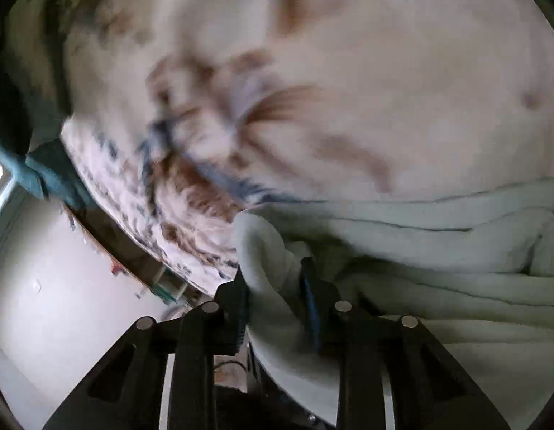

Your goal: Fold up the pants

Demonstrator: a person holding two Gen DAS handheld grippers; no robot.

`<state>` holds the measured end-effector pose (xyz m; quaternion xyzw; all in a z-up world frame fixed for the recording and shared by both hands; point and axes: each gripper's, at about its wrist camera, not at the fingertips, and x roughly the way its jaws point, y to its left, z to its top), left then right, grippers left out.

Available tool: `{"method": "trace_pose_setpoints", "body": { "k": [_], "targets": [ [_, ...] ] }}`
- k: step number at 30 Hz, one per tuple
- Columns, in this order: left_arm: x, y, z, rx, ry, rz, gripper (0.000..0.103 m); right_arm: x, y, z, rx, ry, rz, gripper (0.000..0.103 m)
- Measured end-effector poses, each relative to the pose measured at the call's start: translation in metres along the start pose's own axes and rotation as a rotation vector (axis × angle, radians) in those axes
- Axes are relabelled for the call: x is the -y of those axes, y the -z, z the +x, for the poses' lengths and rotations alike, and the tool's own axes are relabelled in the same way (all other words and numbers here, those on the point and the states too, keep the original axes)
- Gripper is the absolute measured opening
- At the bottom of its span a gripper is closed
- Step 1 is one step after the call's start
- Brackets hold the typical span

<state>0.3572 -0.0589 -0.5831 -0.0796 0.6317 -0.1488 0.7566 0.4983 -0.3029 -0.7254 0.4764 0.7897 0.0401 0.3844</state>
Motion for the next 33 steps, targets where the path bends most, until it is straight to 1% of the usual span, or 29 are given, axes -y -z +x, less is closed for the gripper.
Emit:
{"method": "trace_pose_setpoints", "body": {
  "k": [1,2,3,4,5,6,7,8,9,10,11,12,13,14,16,17,19,20,21,22,23,24,25,26,27,29,30,32,33],
  "targets": [
    [0.001,0.000,-0.001,0.005,-0.007,0.005,0.103,-0.014,-0.002,0.001,0.002,0.048,-0.074,0.053],
    [0.002,-0.001,-0.002,0.008,-0.014,0.013,0.103,-0.032,-0.005,-0.001,0.009,0.119,-0.162,0.072],
    [0.002,-0.001,-0.002,0.011,-0.020,0.020,0.103,-0.053,-0.006,0.001,0.023,0.192,-0.260,0.077],
    [0.001,-0.001,-0.002,0.014,-0.021,0.018,0.103,-0.070,-0.008,0.007,0.015,0.248,-0.333,0.077],
    [0.000,-0.001,-0.002,0.014,-0.017,0.015,0.103,-0.091,-0.009,0.024,-0.032,0.350,-0.434,0.077],
    [0.000,-0.001,-0.001,0.014,-0.015,0.014,0.103,-0.100,-0.011,0.039,-0.086,0.418,-0.484,0.077],
    [-0.001,-0.001,-0.001,0.015,-0.013,0.013,0.103,-0.103,-0.011,0.060,-0.176,0.497,-0.514,0.077],
    [-0.002,-0.001,0.001,0.013,-0.009,0.007,0.103,-0.101,-0.011,0.069,-0.210,0.528,-0.510,0.067],
    [-0.002,0.000,0.001,0.011,-0.008,0.004,0.103,-0.097,-0.013,0.078,-0.216,0.600,-0.510,0.036],
    [-0.003,0.000,0.002,0.008,-0.013,0.001,0.103,-0.094,-0.017,0.077,-0.193,0.618,-0.491,0.035],
    [-0.005,0.000,0.003,0.010,-0.012,-0.004,0.103,-0.090,-0.022,0.068,-0.161,0.563,-0.433,0.030],
    [-0.007,-0.001,0.003,0.014,-0.003,-0.014,0.103,-0.087,-0.027,0.057,-0.133,0.515,-0.389,0.029],
    [-0.008,-0.002,0.002,0.017,0.003,-0.022,0.103,-0.083,-0.030,0.048,-0.105,0.474,-0.359,0.028],
    [-0.008,-0.003,0.001,0.020,0.007,-0.027,0.103,-0.076,-0.031,0.041,-0.099,0.434,-0.341,0.028],
    [-0.004,-0.003,0.000,0.021,-0.006,-0.011,0.103,-0.068,-0.025,0.036,-0.096,0.397,-0.335,0.031],
    [0.000,-0.002,-0.002,0.026,-0.016,0.000,0.103,-0.070,-0.022,0.033,-0.087,0.392,-0.348,0.036],
    [0.004,-0.002,-0.007,0.031,-0.026,0.009,0.103,-0.073,-0.013,0.019,-0.039,0.370,-0.385,0.052],
    [0.006,-0.002,-0.011,0.032,-0.031,0.015,0.103,-0.078,-0.006,0.007,0.004,0.355,-0.414,0.070],
    [0.008,-0.002,-0.015,0.034,-0.035,0.018,0.103,-0.092,0.005,0.000,0.059,0.344,-0.462,0.081],
    [0.008,-0.002,-0.018,0.036,-0.039,0.018,0.103,-0.106,0.019,-0.012,0.132,0.350,-0.524,0.081],
    [0.010,-0.003,-0.024,0.041,-0.044,0.018,0.103,-0.109,0.029,-0.028,0.179,0.362,-0.563,0.081],
    [0.012,-0.004,-0.031,0.048,-0.041,0.014,0.103,-0.113,0.050,-0.052,0.270,0.394,-0.633,0.082],
    [0.014,-0.004,-0.035,0.055,-0.040,0.010,0.103,-0.117,0.060,-0.061,0.313,0.405,-0.667,0.083],
    [0.015,-0.005,-0.042,0.068,-0.042,0.002,0.103,-0.114,0.073,-0.088,0.360,0.420,-0.701,0.085],
    [0.017,-0.006,-0.049,0.075,-0.043,-0.003,0.103,-0.097,0.086,-0.125,0.422,0.458,-0.718,0.085],
    [0.018,-0.008,-0.057,0.084,-0.046,-0.010,0.103,-0.075,0.111,-0.151,0.497,0.491,-0.705,0.086],
    [0.019,-0.010,-0.061,0.090,-0.051,-0.015,0.103,-0.055,0.126,-0.164,0.529,0.512,-0.687,0.086],
    [0.022,-0.017,-0.061,0.087,-0.059,-0.023,0.103,-0.016,0.144,-0.182,0.560,0.531,-0.631,0.086],
    [0.022,-0.019,-0.059,0.087,-0.062,-0.024,0.103,0.008,0.148,-0.189,0.558,0.532,-0.589,0.086]
  ]
}}
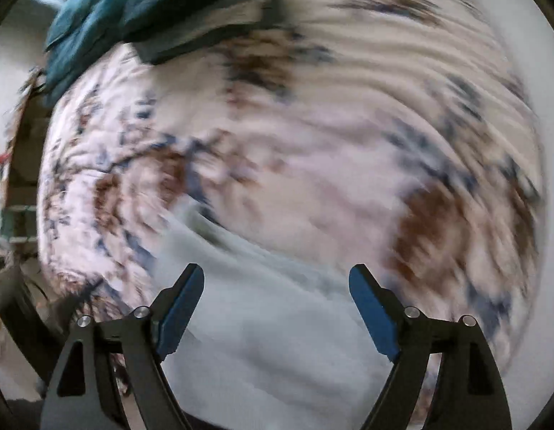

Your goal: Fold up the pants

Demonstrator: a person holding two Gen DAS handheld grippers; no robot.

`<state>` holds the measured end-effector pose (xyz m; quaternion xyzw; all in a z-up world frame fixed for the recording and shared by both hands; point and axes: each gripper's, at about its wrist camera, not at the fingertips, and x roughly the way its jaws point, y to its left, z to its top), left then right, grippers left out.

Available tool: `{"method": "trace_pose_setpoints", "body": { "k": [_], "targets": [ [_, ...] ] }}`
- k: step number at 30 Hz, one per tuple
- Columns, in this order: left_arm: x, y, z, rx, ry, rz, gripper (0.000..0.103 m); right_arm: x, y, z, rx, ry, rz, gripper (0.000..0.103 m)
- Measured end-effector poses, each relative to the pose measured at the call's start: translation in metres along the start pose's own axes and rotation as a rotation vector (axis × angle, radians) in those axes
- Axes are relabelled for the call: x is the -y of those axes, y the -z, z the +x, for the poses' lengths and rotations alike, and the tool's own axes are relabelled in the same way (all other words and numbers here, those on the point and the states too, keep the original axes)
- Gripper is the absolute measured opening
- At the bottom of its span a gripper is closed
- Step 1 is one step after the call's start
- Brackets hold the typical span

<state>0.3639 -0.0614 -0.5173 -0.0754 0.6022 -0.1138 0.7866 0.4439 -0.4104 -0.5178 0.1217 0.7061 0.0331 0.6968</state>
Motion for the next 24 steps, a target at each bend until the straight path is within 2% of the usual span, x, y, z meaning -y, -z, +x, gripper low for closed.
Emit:
{"method": "trace_pose_setpoints", "body": {
  "k": [2,4,5,7,8,9,12,14,16,18,20,22,24],
  "targets": [
    [-0.001,-0.012,0.013,-0.014,-0.014,-0.006,0.103,0.027,0.024,0.015,-0.034,-0.008,0.075,0.086],
    [-0.002,-0.020,0.024,-0.037,-0.010,-0.016,0.103,0.049,0.045,0.043,-0.085,-0.052,0.176,0.086],
    [-0.002,-0.027,0.033,-0.052,-0.021,-0.020,0.103,0.062,0.053,0.054,-0.113,-0.083,0.221,0.086],
    [0.000,-0.035,0.047,-0.081,-0.029,-0.002,0.103,0.078,0.067,0.079,-0.157,-0.205,0.298,0.085],
    [0.000,-0.038,0.056,-0.102,-0.037,0.004,0.103,0.088,0.074,0.088,-0.141,-0.282,0.364,0.077],
    [0.001,-0.040,0.061,-0.113,-0.042,0.011,0.103,0.094,0.078,0.094,-0.120,-0.319,0.404,0.065],
    [0.004,-0.040,0.072,-0.141,-0.052,0.031,0.103,0.105,0.086,0.084,-0.047,-0.341,0.460,0.051],
    [0.004,-0.038,0.073,-0.144,-0.044,0.032,0.103,0.107,0.089,0.066,0.033,-0.317,0.440,0.048],
    [0.006,-0.036,0.074,-0.142,-0.031,0.037,0.103,0.111,0.090,0.073,0.031,-0.285,0.446,0.048],
    [0.012,-0.034,0.073,-0.127,-0.044,0.066,0.103,0.113,0.086,0.090,-0.007,-0.252,0.437,0.050],
    [0.015,-0.032,0.062,-0.078,-0.067,0.082,0.103,0.108,0.082,0.088,-0.018,-0.244,0.376,0.054],
    [0.013,-0.027,0.045,-0.037,-0.040,0.076,0.103,0.104,0.084,0.074,-0.002,-0.282,0.346,0.066],
    [0.008,-0.019,0.026,0.011,-0.004,0.056,0.103,0.105,0.095,0.055,0.051,-0.292,0.313,0.090]
  ]
}}
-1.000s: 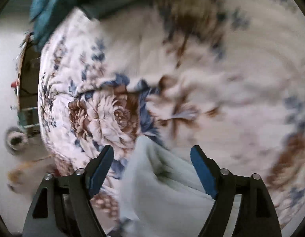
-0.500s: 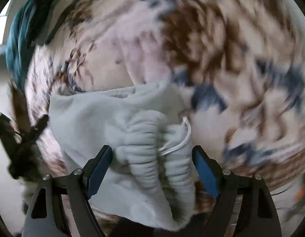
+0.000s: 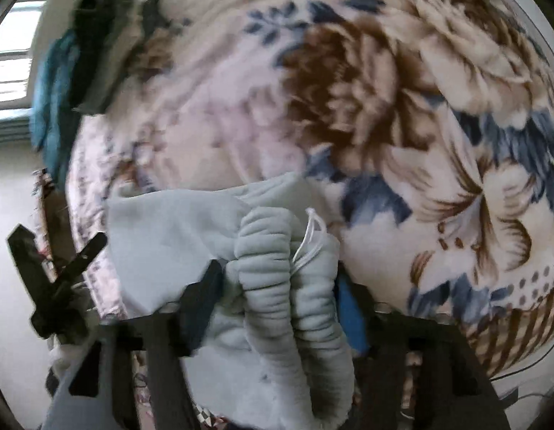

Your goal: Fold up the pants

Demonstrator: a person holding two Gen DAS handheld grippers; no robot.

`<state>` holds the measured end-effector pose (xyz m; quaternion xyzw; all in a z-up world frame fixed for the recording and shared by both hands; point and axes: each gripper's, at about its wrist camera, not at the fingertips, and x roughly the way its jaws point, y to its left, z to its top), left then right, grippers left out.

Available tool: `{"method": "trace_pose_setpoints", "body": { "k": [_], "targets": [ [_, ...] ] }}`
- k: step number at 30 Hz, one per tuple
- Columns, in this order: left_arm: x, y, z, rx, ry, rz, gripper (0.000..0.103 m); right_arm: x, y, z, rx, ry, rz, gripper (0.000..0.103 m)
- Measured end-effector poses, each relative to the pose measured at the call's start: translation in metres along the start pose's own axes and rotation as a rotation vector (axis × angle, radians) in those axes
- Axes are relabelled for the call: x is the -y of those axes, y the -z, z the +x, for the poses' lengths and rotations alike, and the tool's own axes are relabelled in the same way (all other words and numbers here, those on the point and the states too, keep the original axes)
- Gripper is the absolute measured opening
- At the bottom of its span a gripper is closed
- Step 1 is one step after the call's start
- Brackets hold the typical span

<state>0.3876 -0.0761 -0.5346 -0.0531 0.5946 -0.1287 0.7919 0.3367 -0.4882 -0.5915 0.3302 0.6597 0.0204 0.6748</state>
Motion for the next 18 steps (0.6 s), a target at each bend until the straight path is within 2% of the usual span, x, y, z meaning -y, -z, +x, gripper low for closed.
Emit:
{"method": "trace_pose_setpoints", "body": {
  "k": [2,5,7,11,12,18],
  "targets": [
    [-0.009,0.014,-0.014,0.004,0.052,-0.036,0.103,0.003,0.011,-0.012,0.028,-0.022,-0.030,0.091],
    [-0.020,0.034,-0.008,-0.070,0.120,-0.082,0.103,0.013,0.028,-0.005,0.007,-0.041,-0.047,0.095],
    [-0.020,0.049,0.003,-0.103,0.125,-0.084,0.102,0.017,0.036,0.012,-0.029,-0.054,-0.055,0.095],
    [-0.018,0.072,0.042,-0.175,0.210,-0.107,0.103,0.033,0.047,0.063,-0.155,-0.104,-0.060,0.095],
    [-0.019,0.074,0.050,-0.194,0.240,-0.118,0.103,0.038,0.048,0.072,-0.169,-0.108,-0.054,0.098],
    [-0.026,0.079,0.087,-0.270,0.412,-0.202,0.103,0.081,0.046,0.112,-0.245,-0.333,0.065,0.103]
  ]
}}
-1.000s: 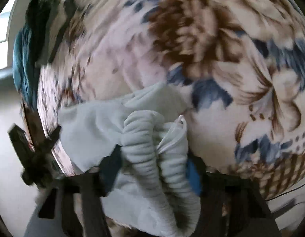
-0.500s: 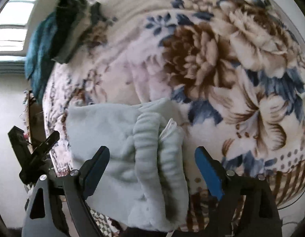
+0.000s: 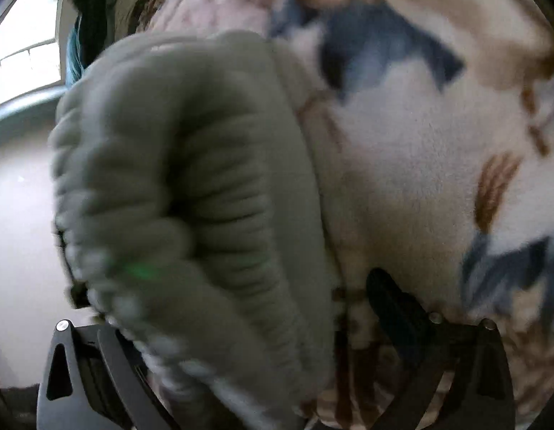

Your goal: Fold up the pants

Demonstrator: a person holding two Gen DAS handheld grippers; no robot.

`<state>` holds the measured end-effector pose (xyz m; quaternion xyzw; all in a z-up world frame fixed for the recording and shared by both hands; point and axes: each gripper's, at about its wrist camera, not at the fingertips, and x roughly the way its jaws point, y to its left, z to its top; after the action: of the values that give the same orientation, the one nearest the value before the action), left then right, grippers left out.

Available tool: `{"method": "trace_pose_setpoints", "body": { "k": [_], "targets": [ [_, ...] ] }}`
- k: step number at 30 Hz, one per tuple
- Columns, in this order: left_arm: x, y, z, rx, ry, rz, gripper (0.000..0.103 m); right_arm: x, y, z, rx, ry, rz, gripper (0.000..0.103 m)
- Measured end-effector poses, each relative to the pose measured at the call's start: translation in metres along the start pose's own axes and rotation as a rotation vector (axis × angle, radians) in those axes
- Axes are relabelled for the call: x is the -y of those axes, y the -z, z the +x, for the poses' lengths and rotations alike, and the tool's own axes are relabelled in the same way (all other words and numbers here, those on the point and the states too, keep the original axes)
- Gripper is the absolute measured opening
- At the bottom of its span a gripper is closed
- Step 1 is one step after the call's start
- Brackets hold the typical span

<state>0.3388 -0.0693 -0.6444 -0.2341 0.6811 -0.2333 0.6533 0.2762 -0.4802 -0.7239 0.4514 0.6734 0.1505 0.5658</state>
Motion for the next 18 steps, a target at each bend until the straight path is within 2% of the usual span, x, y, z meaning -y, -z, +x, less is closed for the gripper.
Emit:
{"method": "trace_pose_setpoints", "body": {
  "k": [4,5,6,8,10,13,15,18],
  "targets": [
    [0.000,-0.013,0.012,-0.046,0.056,-0.003,0.103,0.001,-0.003,0.007,-0.019,-0.068,-0.024,0.103],
    [0.001,-0.016,0.014,-0.058,0.069,0.002,0.103,-0.006,-0.002,0.011,-0.047,-0.150,-0.044,0.102],
    [0.004,-0.019,0.015,-0.067,0.079,0.014,0.103,-0.014,-0.001,0.012,-0.048,-0.161,-0.068,0.103],
    [0.013,-0.023,0.016,-0.071,0.070,0.058,0.103,-0.023,0.000,0.017,-0.068,-0.095,-0.152,0.103],
    [0.017,-0.025,0.024,-0.092,0.078,0.089,0.103,-0.008,-0.006,0.024,-0.069,-0.057,-0.104,0.102],
    [0.023,-0.028,0.030,-0.102,0.077,0.104,0.101,-0.004,-0.010,0.029,-0.052,-0.071,-0.069,0.102],
    [0.034,-0.028,0.024,-0.091,0.078,0.127,0.097,-0.016,-0.003,0.023,-0.022,-0.069,-0.097,0.090],
    [0.047,-0.023,0.015,-0.083,0.061,0.163,0.088,-0.026,0.009,0.015,0.009,-0.048,-0.108,0.079]
  ]
}}
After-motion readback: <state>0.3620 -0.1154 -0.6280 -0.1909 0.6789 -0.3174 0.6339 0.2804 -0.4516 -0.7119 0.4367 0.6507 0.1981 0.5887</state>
